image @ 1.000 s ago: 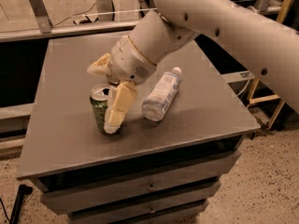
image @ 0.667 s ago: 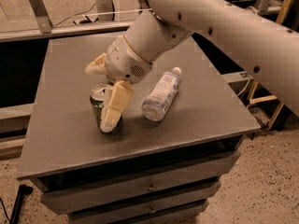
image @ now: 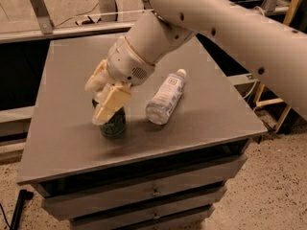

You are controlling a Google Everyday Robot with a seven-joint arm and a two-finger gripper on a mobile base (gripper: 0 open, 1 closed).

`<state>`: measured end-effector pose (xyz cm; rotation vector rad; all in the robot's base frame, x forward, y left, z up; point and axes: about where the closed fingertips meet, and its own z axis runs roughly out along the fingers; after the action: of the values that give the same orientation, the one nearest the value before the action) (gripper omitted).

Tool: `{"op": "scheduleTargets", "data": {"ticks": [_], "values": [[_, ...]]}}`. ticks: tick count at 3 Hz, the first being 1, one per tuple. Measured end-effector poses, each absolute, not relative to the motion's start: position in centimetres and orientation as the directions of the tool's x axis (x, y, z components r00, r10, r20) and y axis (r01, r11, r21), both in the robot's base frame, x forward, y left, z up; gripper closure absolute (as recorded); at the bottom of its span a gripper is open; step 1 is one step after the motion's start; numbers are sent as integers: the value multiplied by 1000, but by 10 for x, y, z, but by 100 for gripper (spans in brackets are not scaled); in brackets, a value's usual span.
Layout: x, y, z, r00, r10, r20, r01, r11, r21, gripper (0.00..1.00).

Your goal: Pick green can

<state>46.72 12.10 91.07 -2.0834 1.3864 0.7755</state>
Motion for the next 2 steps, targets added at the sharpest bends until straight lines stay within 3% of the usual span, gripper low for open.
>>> {"op": "scheduleTargets", "data": {"ticks": [1, 2], "values": [[466, 122, 911, 316, -637, -703, -932, -347, -104, 57], [465, 125, 912, 321, -633, -704, -929, -354, -106, 88]]}}
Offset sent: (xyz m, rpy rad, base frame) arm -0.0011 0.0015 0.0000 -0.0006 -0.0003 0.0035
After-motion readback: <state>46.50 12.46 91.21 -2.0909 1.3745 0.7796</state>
